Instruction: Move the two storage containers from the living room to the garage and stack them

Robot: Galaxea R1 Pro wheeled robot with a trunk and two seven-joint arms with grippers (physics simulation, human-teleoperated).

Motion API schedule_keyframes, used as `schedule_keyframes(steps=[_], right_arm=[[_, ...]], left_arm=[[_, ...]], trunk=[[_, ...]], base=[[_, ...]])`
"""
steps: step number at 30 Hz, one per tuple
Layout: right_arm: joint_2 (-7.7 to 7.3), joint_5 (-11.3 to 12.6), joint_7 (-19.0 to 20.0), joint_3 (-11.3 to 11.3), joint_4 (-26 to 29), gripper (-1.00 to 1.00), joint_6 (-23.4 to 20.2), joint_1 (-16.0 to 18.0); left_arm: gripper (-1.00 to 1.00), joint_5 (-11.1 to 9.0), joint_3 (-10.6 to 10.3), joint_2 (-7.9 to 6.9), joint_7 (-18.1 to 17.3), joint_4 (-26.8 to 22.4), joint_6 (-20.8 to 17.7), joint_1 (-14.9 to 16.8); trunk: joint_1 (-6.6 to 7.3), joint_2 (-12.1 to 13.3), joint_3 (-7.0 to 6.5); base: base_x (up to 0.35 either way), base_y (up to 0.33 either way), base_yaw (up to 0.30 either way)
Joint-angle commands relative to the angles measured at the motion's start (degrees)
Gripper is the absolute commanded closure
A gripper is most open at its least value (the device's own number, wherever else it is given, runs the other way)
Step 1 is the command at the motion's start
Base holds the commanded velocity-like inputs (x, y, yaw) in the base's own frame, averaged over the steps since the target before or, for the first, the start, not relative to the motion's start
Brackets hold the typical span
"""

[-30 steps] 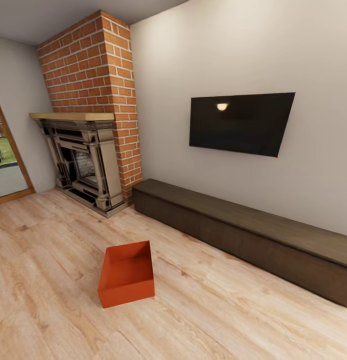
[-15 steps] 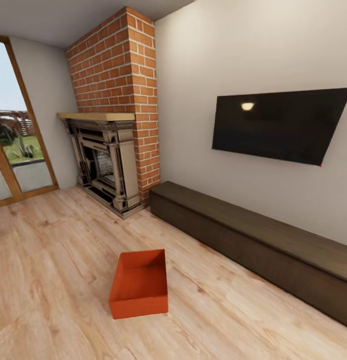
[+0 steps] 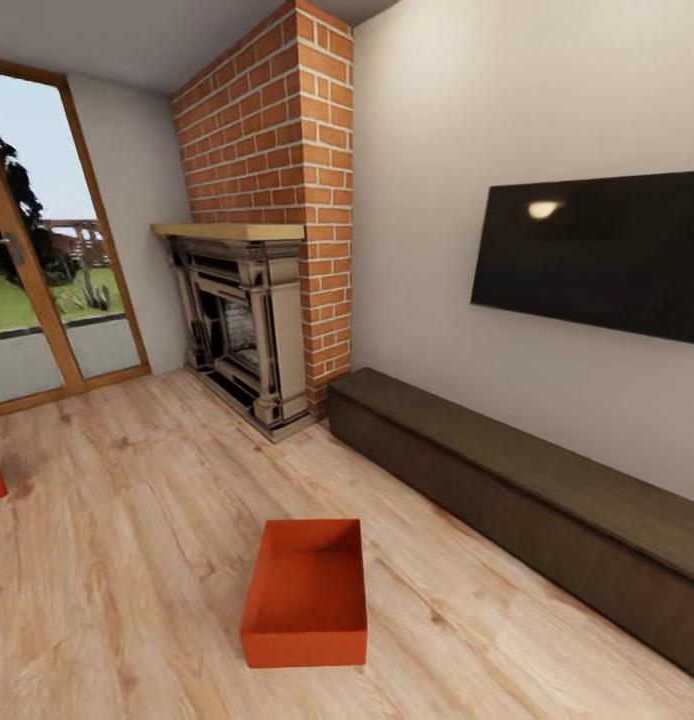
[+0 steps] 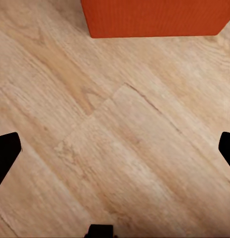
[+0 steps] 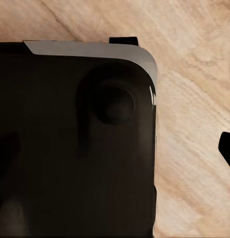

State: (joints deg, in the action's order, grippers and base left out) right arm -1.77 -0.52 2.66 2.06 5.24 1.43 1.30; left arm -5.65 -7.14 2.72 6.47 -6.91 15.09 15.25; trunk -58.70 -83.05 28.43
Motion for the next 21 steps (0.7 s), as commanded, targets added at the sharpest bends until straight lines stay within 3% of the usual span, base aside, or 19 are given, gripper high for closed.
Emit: schedule_keyframes(steps=[1,21], right_arm=[[0.01,-0.06,0.23,0.22,-0.04,-1.0,0.15,0.01],[0.22,0.0,0.2,0.22,-1.43,-1.0,0.15,-0.06]], left_arm=[[-1.0,-0.59,-0.5,0.0,0.21,0.05,0.2,0.04],[-1.0,-0.59,-0.5,0.0,0.19,0.05,0.58,0.04]], trunk=[[-0.03,-0.03,0.09],[-0.03,-0.03,0.22]], base=[[0.311,0.132,0.015],[0.288,0.139,0.002]])
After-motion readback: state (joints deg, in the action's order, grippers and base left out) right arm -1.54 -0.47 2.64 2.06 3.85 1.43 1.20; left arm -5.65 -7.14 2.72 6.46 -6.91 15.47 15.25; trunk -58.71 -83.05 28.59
